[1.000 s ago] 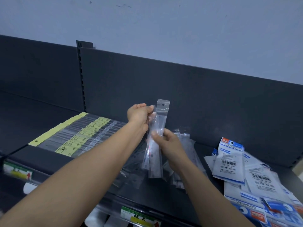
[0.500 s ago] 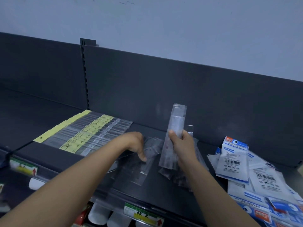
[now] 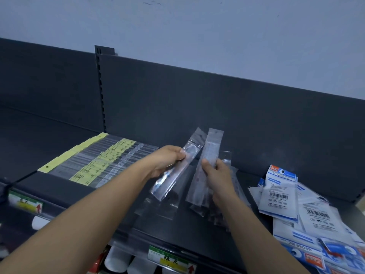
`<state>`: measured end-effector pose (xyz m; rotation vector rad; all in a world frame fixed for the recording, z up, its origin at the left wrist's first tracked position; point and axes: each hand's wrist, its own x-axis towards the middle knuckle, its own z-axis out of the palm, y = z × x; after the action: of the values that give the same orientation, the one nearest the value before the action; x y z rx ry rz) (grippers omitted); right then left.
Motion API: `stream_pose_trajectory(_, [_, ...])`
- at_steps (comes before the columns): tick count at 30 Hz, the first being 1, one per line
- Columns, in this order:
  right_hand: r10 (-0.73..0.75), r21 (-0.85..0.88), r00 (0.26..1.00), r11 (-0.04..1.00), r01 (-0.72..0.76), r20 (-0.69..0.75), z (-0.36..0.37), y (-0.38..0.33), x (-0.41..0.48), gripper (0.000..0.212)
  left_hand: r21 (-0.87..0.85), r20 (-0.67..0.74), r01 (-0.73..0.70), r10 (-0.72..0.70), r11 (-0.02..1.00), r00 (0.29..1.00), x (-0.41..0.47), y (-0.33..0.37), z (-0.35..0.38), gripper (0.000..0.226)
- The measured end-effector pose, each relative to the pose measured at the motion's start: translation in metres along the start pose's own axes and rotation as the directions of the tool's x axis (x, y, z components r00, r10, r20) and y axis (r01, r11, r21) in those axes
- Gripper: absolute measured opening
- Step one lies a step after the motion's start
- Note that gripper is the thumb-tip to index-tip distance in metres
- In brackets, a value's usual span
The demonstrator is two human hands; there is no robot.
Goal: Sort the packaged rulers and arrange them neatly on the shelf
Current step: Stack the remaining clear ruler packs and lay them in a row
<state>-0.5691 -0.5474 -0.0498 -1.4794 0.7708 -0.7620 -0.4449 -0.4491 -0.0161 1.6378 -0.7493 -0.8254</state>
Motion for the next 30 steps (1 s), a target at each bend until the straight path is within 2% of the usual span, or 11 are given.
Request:
stream_pose_trajectory(5, [-0.009, 0.069, 0.998, 0.998, 0.005, 0.062, 0.003, -0.007, -0.002, 0.011, -0.179, -0.059, -0.046, 0.036, 0.983, 0.998, 0.0, 0.004, 0.015, 0.029])
stream_pose_trajectory(10, [-0.089, -0.039, 0.995, 0.995, 0.088, -0.032, -0.004, -0.011, -0.003, 0.029, -0.218, -0.08, -0.083, 0.067, 0.972, 0.995, 0.0, 0.008, 0.026, 0.021])
stream_pose_trajectory(12, [-0.114, -0.066, 0.989, 0.992, 0.108, -0.094, -0.012, -0.013, -0.002, 0.022, -0.127, -0.06, -0.045, 0.037, 0.991, 0.998, 0.002, 0.008, 0.023, 0.018])
stream_pose_trajectory(14, [-0.128, -0.126, 0.977, 0.986, 0.108, -0.17, -0.02, -0.014, 0.002, 0.014, 0.186, -0.161, 0.011, 0.02, 0.983, 0.987, 0.007, 0.005, 0.015, 0.017])
stream_pose_trajectory(16, [-0.143, -0.226, 0.965, 0.97, 0.093, -0.218, -0.026, -0.015, 0.005, 0.016, 0.643, -0.193, 0.111, 0.021, 0.758, 0.981, 0.008, -0.001, 0.005, 0.021])
stream_pose_trajectory(17, [-0.148, -0.298, 0.965, 0.951, 0.079, -0.218, -0.029, -0.014, 0.007, 0.022, 0.791, -0.183, 0.165, -0.029, 0.589, 0.983, 0.008, -0.005, 0.002, 0.041])
stream_pose_trajectory(18, [-0.151, -0.383, 0.968, 0.921, 0.064, -0.202, -0.031, -0.013, 0.009, 0.029, 0.861, -0.174, 0.202, -0.104, 0.466, 0.979, 0.007, -0.009, 0.001, 0.065])
stream_pose_trajectory(20, [-0.143, -0.552, 0.978, 0.833, 0.035, -0.154, -0.035, -0.01, 0.011, 0.035, 0.907, -0.169, 0.234, -0.206, 0.349, 0.964, 0.004, -0.015, 0.005, 0.1])
stream_pose_trajectory(23, [-0.115, -0.734, 0.989, 0.679, 0.008, -0.096, -0.037, -0.003, 0.012, 0.035, 0.927, -0.182, 0.242, -0.22, 0.288, 0.958, 0.005, -0.017, 0.013, 0.105])
stream_pose_trajectory(27, [-0.114, -0.87, 0.99, 0.493, -0.013, -0.079, -0.038, 0.004, 0.013, 0.047, 0.939, -0.167, 0.205, -0.155, 0.276, 0.974, 0.015, -0.019, 0.015, 0.07])
stream_pose_trajectory(30, [-0.109, -0.896, 0.99, 0.443, -0.028, -0.085, -0.038, 0.007, 0.012, 0.057, 0.956, -0.136, 0.155, -0.092, 0.249, 0.986, 0.012, -0.017, 0.015, 0.046])
